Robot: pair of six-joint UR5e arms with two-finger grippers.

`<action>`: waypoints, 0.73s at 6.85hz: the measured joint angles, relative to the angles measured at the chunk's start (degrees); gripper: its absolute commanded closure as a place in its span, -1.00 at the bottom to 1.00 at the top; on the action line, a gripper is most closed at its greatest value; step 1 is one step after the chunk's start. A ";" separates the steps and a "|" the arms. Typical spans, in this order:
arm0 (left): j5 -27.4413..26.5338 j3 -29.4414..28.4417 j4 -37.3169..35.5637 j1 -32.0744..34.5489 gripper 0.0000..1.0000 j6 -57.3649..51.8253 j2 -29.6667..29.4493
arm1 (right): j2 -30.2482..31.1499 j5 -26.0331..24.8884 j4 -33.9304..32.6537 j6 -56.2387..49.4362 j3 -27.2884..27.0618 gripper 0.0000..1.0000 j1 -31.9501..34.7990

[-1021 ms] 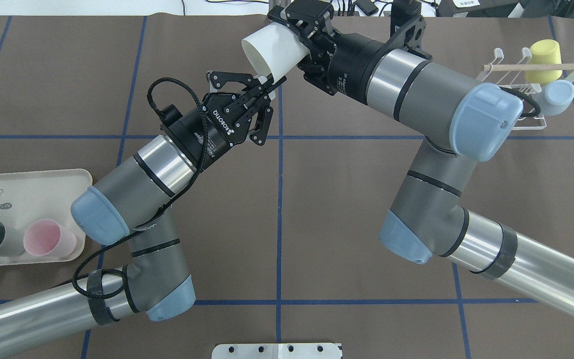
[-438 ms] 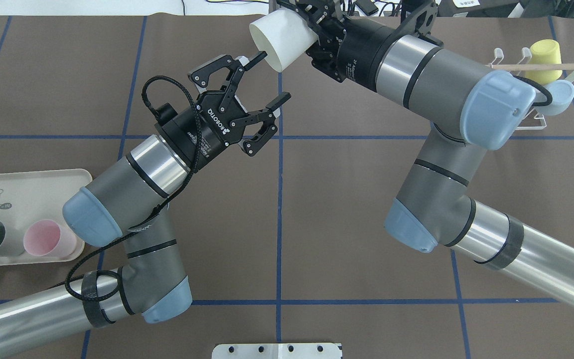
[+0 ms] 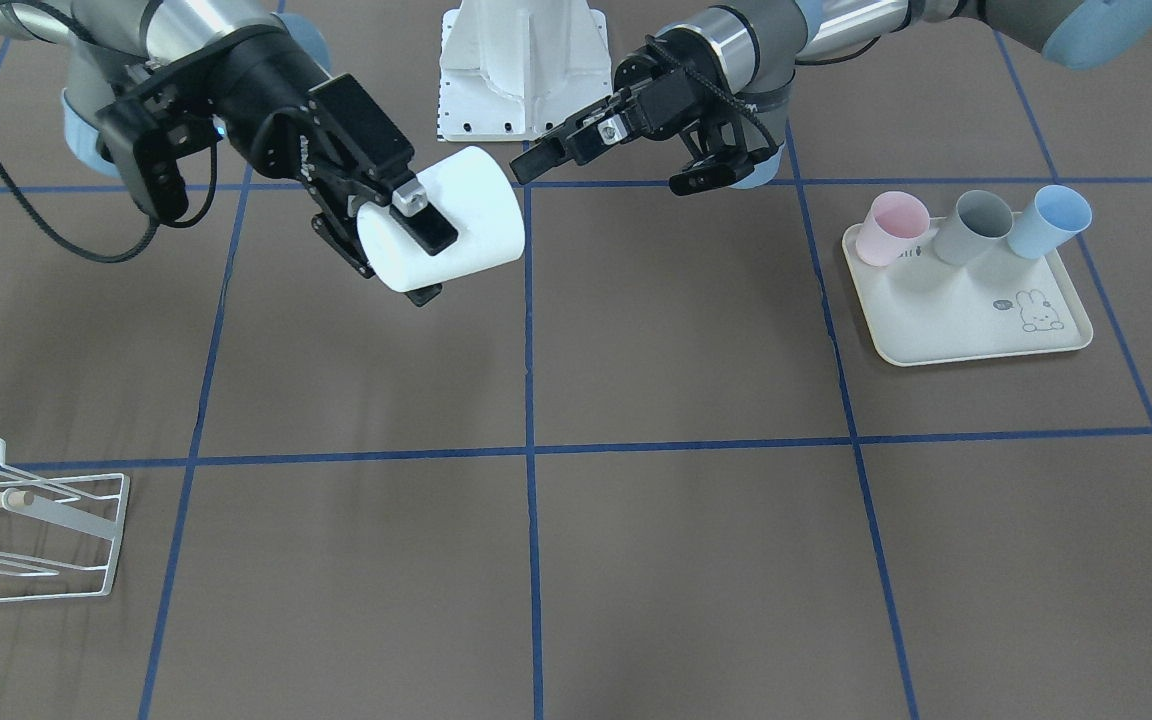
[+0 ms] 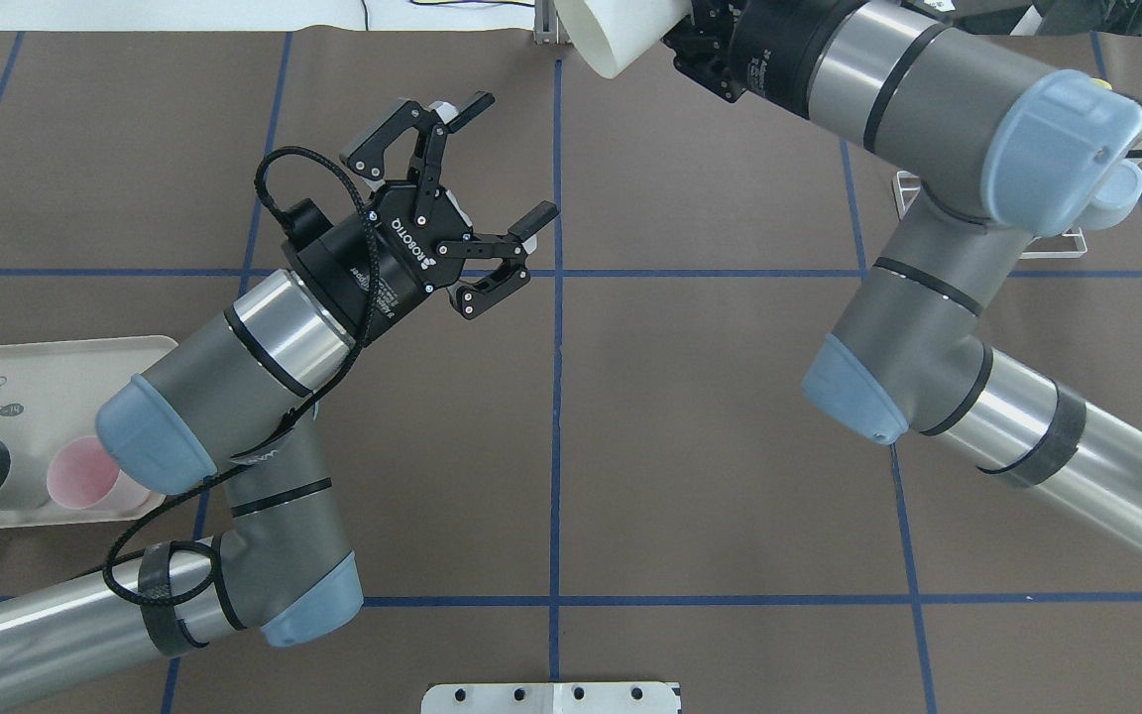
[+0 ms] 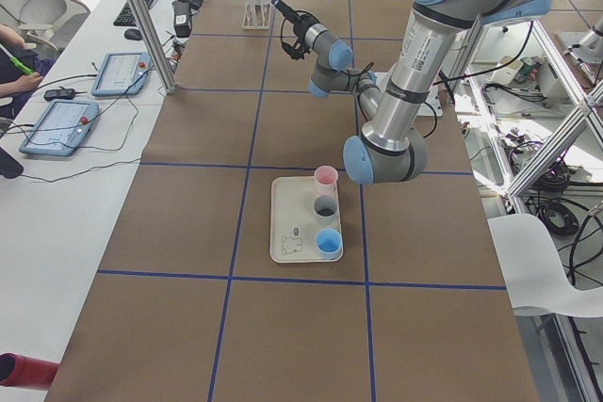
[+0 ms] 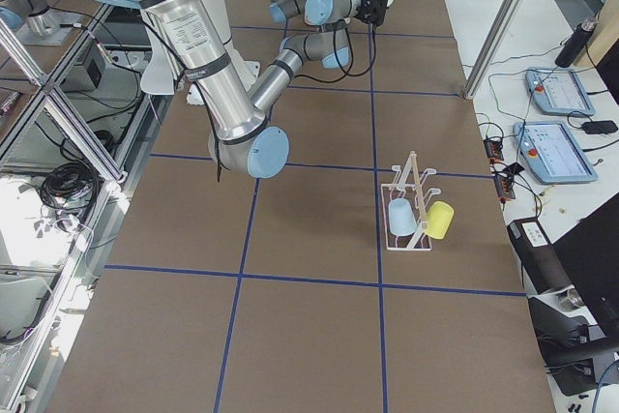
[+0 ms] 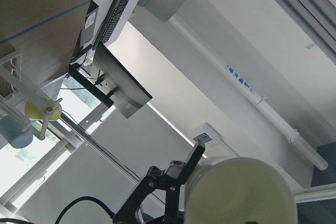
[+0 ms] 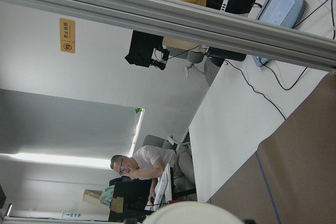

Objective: Transfer IKEA cup to right arm and place on rack

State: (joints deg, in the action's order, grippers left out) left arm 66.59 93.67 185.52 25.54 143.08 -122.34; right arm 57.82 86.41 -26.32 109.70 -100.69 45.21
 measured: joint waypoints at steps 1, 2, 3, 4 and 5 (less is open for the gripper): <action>0.91 2.04 -1.23 0.11 -0.98 -2.89 1.61 | 2.22 1.94 -0.21 -3.02 -0.39 1.00 2.19; 1.84 3.99 -3.58 0.22 -0.98 -6.63 3.08 | 5.61 2.86 -0.35 -7.91 -1.17 1.00 3.76; 2.30 6.04 -6.24 0.31 -0.98 -10.36 4.73 | 9.98 2.91 -0.44 -13.72 -2.25 1.00 5.16; 2.62 8.17 -8.73 0.41 -0.98 -14.02 6.99 | 15.06 1.99 -0.50 -19.42 -3.53 1.00 6.66; 2.89 10.28 -11.35 0.48 -0.98 -17.16 9.72 | 19.86 -0.42 -0.54 -24.80 -4.71 1.00 7.64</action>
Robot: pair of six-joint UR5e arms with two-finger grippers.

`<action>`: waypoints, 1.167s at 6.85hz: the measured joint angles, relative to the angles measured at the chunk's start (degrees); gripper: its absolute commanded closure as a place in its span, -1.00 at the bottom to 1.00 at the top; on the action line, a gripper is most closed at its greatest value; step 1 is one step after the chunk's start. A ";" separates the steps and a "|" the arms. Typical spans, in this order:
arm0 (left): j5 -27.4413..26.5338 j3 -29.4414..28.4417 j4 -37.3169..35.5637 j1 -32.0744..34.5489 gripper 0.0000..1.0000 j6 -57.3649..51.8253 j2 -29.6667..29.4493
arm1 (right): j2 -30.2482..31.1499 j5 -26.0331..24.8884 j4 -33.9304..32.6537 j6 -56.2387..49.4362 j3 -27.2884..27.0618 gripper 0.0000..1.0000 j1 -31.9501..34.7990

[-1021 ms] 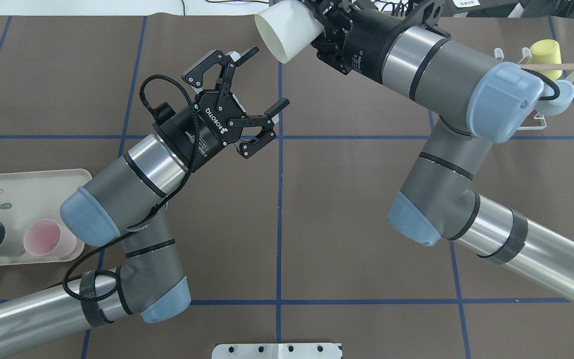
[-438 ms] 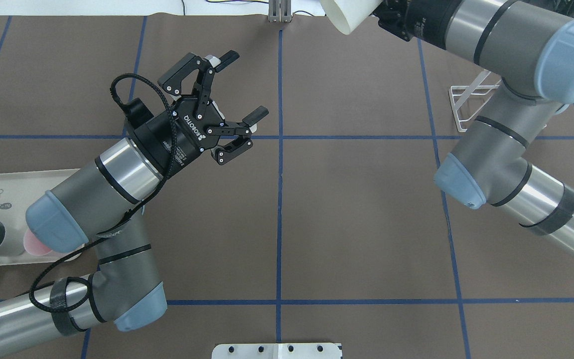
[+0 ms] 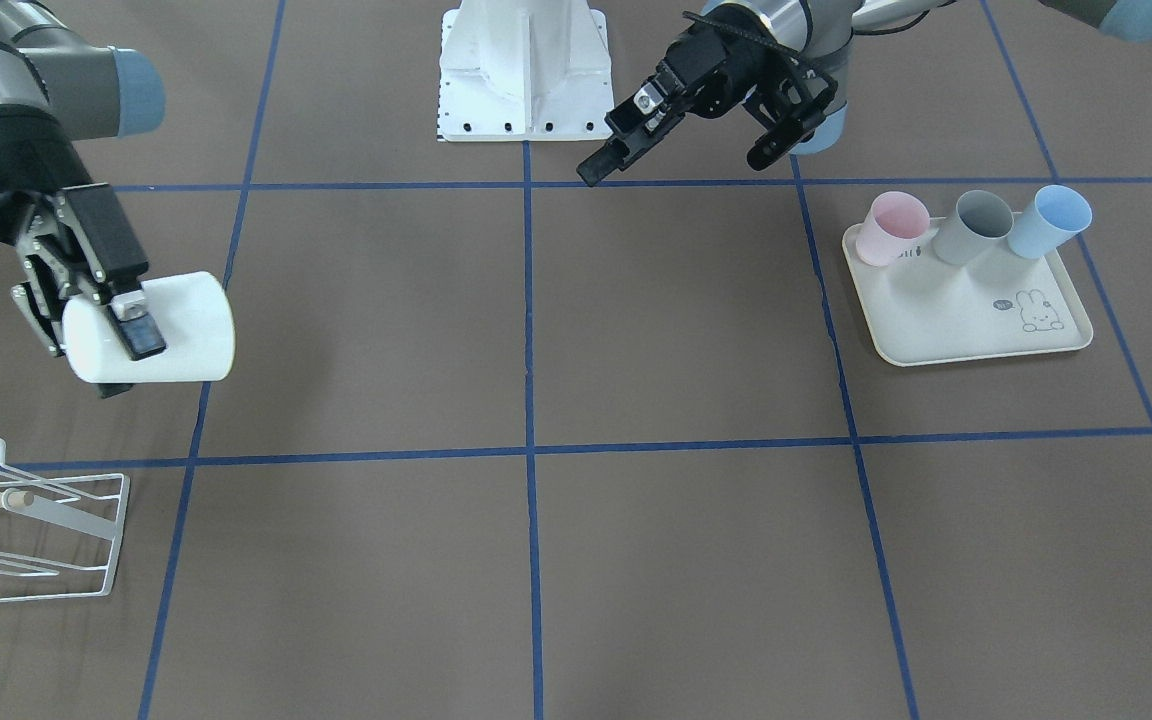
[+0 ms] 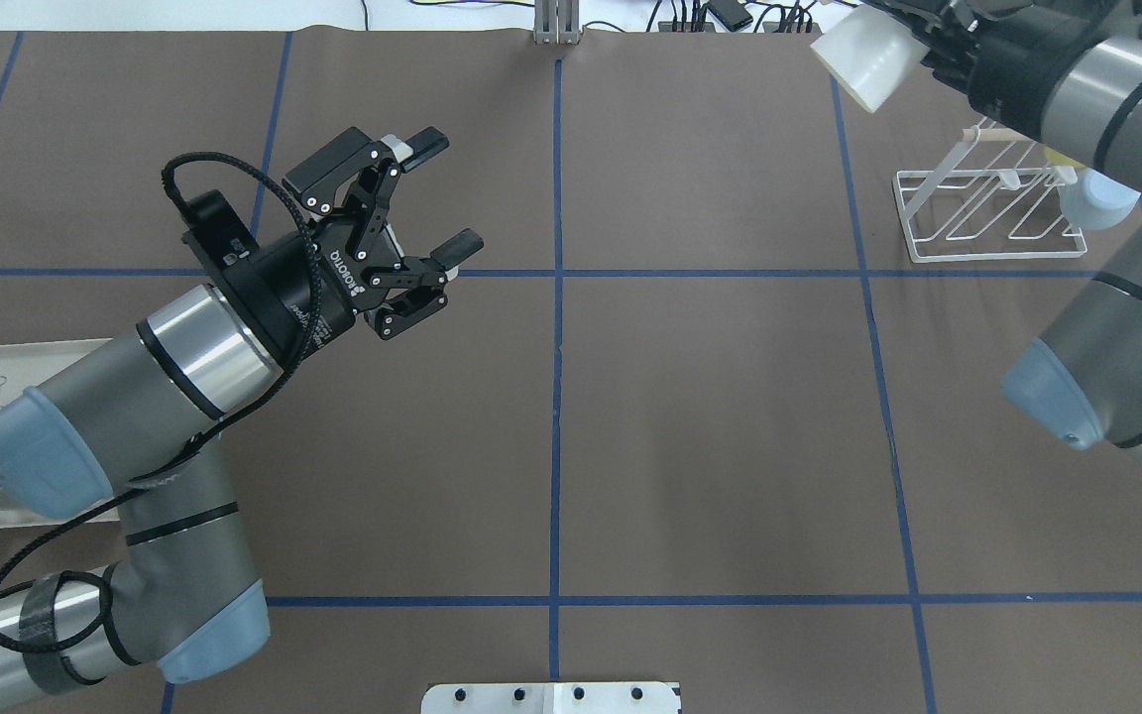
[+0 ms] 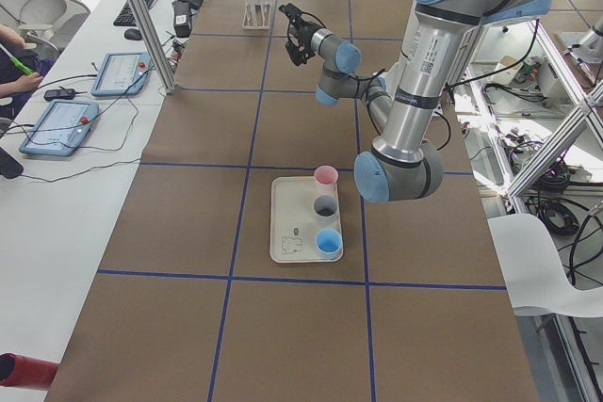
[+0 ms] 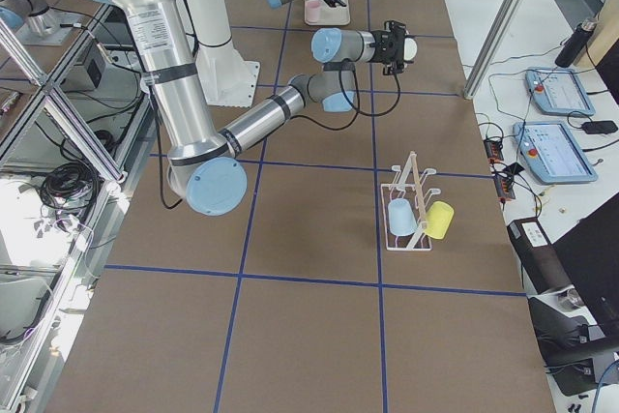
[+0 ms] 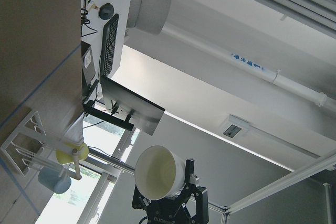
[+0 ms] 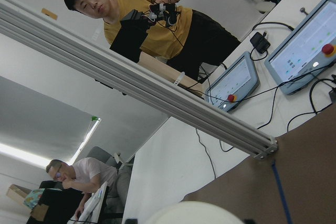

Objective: Transfer IKEA cup to right arm and place on rack

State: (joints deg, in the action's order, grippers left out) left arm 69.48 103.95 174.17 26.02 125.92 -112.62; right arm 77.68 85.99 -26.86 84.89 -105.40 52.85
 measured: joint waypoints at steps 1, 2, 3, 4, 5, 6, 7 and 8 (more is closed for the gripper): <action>0.58 4.08 -4.88 0.15 -0.98 -3.71 3.85 | 4.30 -3.47 -0.11 -5.94 -0.61 1.00 0.44; 2.34 9.75 -11.99 0.89 -0.98 -8.06 7.77 | 7.69 -6.77 -0.88 -11.64 -0.79 1.00 0.57; 6.19 13.97 -19.18 3.00 -0.98 -11.12 10.28 | 10.18 -10.03 -2.75 -18.50 -0.83 1.00 0.58; 11.66 16.05 -24.82 6.36 -0.98 -12.64 11.64 | 12.13 -13.23 -4.73 -25.74 -0.73 1.00 0.54; 17.30 17.37 -28.19 10.15 -0.98 -14.87 13.68 | 13.56 -15.15 -5.70 -30.13 -0.44 1.00 0.52; 23.72 18.41 -29.51 14.47 -0.98 -19.77 17.41 | 14.58 -16.00 -6.04 -32.28 0.19 1.00 0.50; 30.53 18.73 -29.91 19.30 -0.98 -25.84 21.41 | 15.06 -16.61 -6.10 -34.11 1.44 1.00 0.47; 35.37 18.65 -30.00 22.92 -0.98 -30.16 23.91 | 15.16 -17.00 -5.99 -35.49 2.82 1.00 0.41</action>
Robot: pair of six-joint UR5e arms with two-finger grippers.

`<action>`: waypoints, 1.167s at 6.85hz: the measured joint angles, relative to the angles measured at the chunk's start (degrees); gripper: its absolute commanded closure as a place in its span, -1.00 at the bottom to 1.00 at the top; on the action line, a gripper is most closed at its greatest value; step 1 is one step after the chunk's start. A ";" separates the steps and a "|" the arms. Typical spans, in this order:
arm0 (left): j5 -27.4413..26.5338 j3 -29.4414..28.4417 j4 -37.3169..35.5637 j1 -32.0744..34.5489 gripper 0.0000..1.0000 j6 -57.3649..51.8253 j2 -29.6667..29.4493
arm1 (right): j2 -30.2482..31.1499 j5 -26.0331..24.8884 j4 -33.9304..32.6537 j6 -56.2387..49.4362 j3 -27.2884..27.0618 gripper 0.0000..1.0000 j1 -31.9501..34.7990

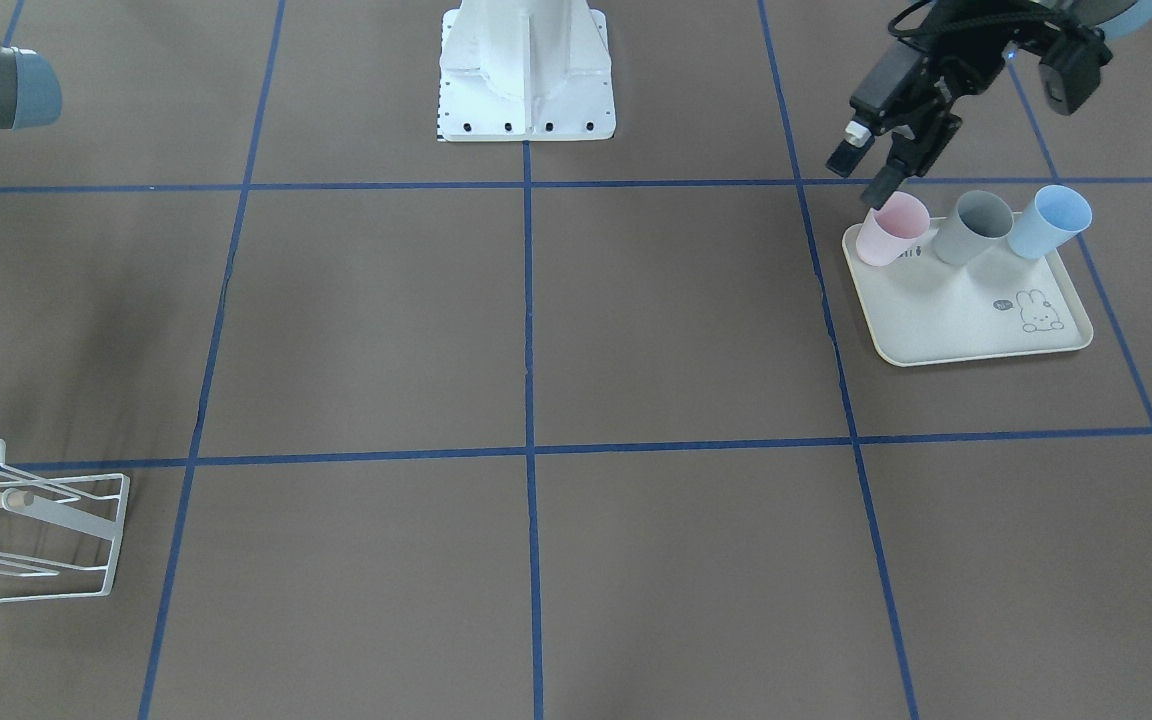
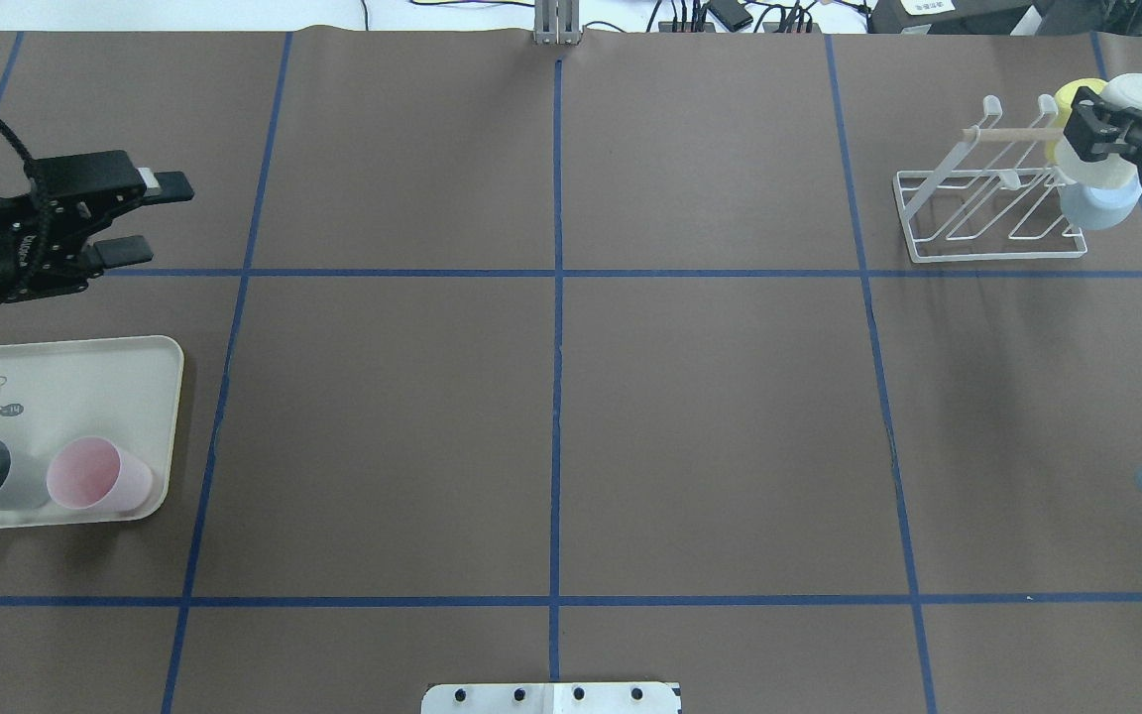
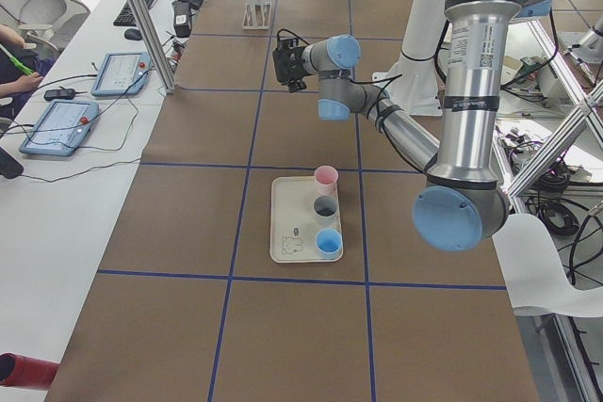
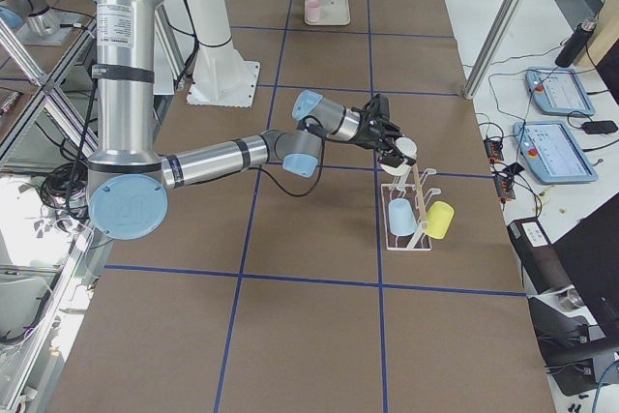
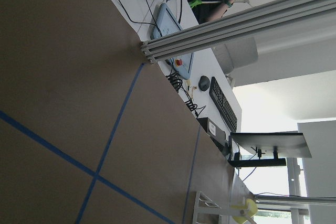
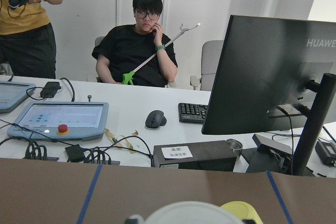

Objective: Transfer IKEA cup to right arm and place on rack

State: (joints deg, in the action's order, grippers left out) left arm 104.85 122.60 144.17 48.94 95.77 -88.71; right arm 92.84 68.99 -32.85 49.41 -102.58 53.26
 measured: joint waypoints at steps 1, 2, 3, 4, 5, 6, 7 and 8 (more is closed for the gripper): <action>2.22 -0.10 -0.02 1.57 -0.98 -1.73 0.98 | -0.20 -0.10 0.15 -0.57 1.33 1.00 -0.08; 2.98 -0.17 -0.03 2.07 -0.98 -2.27 1.32 | -0.57 -0.10 0.23 -0.79 2.41 1.00 -0.12; 3.26 -0.22 -0.03 2.23 -0.98 -2.45 1.46 | -0.91 -0.11 0.29 -0.86 3.36 1.00 -0.15; 3.37 -0.24 -0.03 2.26 -0.98 -2.49 1.49 | -1.24 -0.11 0.32 -0.88 4.01 1.00 -0.20; 3.44 -0.25 -0.01 2.29 -0.98 -2.51 1.51 | -2.17 -0.07 0.33 -0.89 4.89 1.00 -0.23; 3.48 -0.26 0.03 2.29 -0.98 -2.49 1.52 | -3.48 -0.01 0.35 -0.89 6.16 1.00 -0.24; 3.53 -0.29 0.05 2.29 -0.98 -2.46 1.52 | -4.60 0.10 0.39 -0.91 7.58 1.00 -0.26; 3.55 -0.38 0.06 2.29 -0.98 -2.44 1.52 | -5.30 0.18 0.41 -0.95 8.57 1.00 -0.24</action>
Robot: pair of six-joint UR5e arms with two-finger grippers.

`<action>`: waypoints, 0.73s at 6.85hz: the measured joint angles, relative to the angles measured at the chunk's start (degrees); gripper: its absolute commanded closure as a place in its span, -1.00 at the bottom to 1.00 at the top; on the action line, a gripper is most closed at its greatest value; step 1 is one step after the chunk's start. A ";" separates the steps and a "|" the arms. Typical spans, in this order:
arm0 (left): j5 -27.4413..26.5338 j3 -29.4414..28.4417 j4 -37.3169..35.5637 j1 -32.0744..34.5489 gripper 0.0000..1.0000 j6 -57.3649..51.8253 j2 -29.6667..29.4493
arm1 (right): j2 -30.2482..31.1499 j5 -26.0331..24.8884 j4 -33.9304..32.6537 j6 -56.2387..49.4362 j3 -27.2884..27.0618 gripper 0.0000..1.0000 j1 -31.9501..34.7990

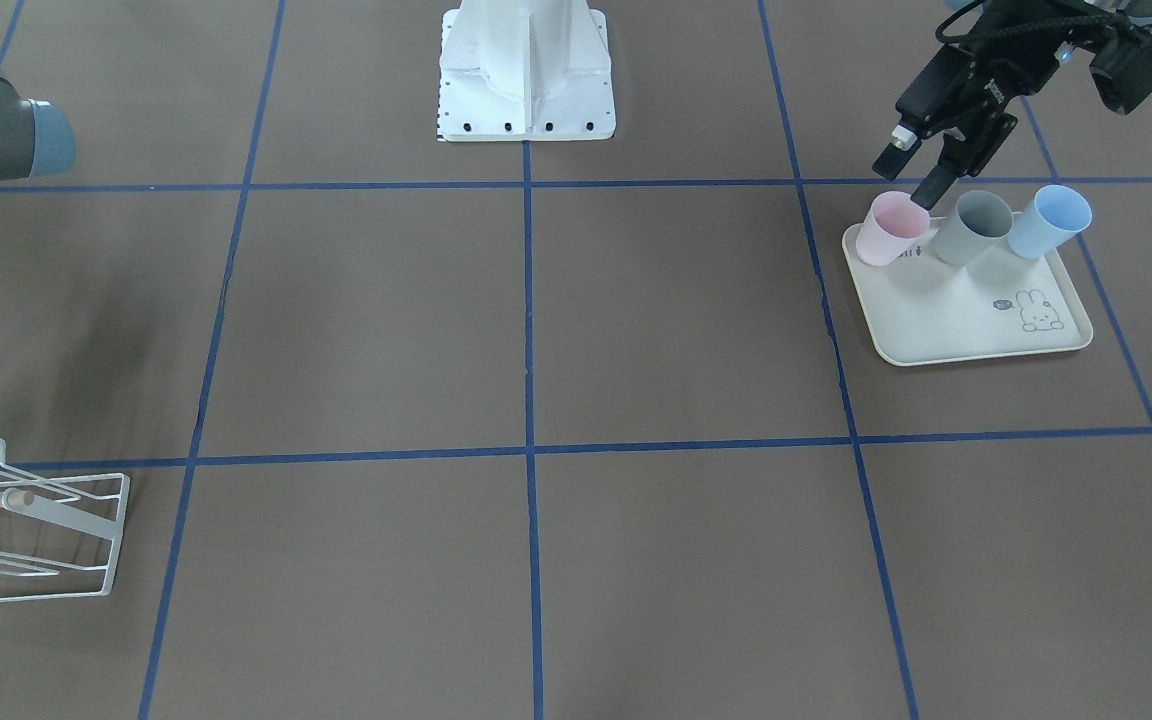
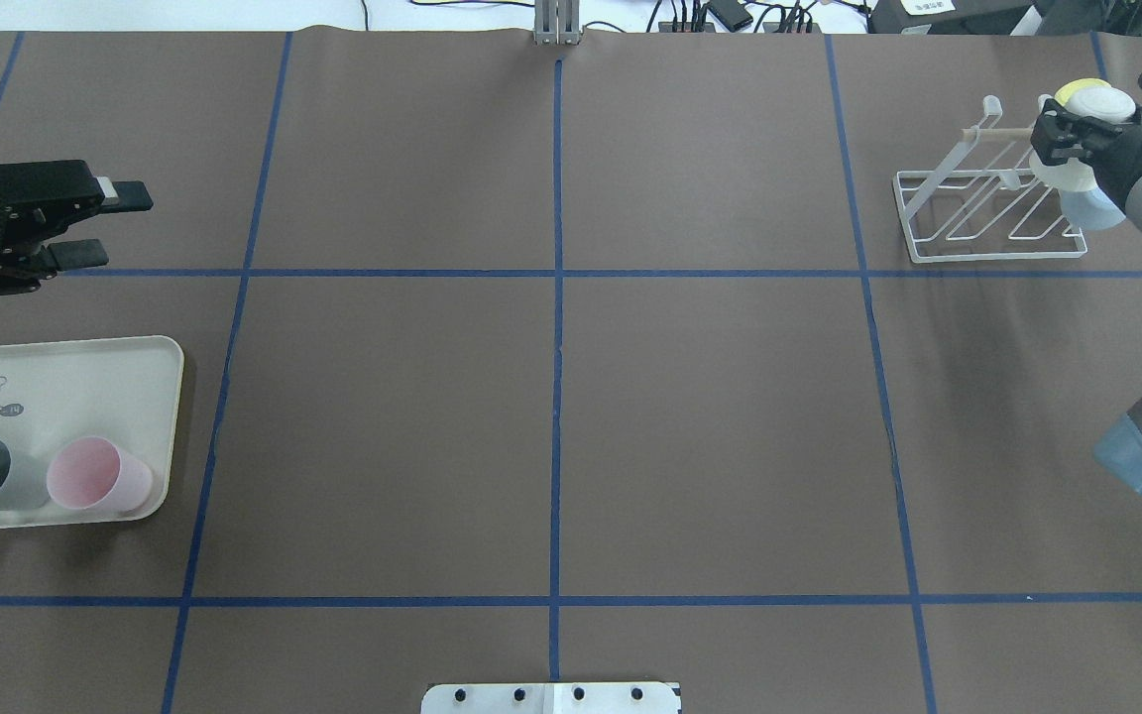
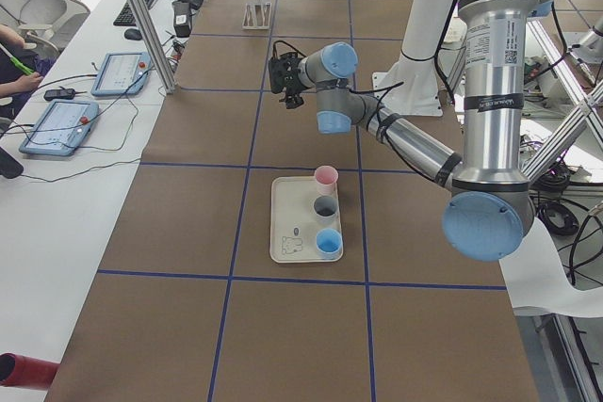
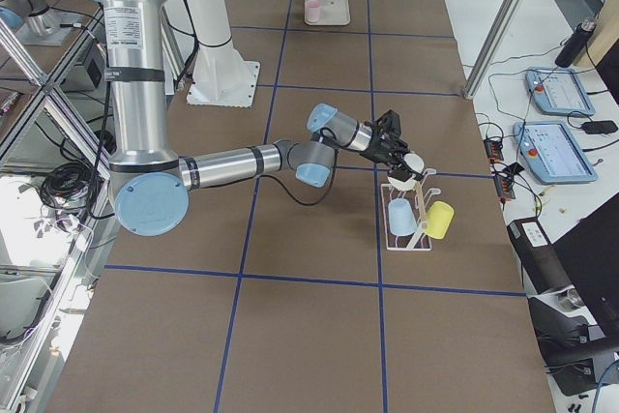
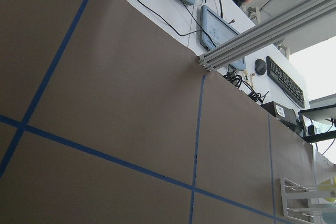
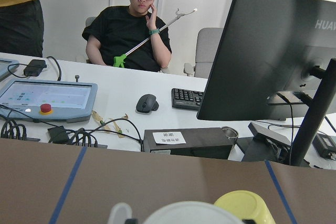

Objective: Transfer IKEA cup to right arm and place on rack

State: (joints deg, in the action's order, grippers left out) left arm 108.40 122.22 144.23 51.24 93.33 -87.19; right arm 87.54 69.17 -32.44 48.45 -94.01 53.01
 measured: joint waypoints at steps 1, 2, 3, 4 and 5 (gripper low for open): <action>-0.02 -0.18 0.05 0.00 -0.98 0.01 0.00 | -0.23 0.03 0.03 0.00 0.45 1.00 0.02; -0.03 -0.43 0.16 0.00 -0.98 0.01 -0.01 | -0.23 0.02 0.07 0.03 0.60 1.00 0.01; -0.03 -0.63 0.28 -0.01 -0.98 0.01 -0.05 | -0.28 0.01 0.09 0.07 0.81 1.00 0.00; -0.03 -0.71 0.35 -0.05 -0.98 0.01 -0.08 | -0.32 0.02 0.09 0.12 1.11 1.00 -0.01; -0.03 -0.74 0.41 -0.10 -0.98 0.03 -0.11 | -0.34 0.09 0.10 0.14 1.33 1.00 -0.01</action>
State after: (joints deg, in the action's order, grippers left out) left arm 108.37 121.48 144.63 51.13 93.36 -87.30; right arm 87.20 69.25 -32.35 48.59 -92.68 53.00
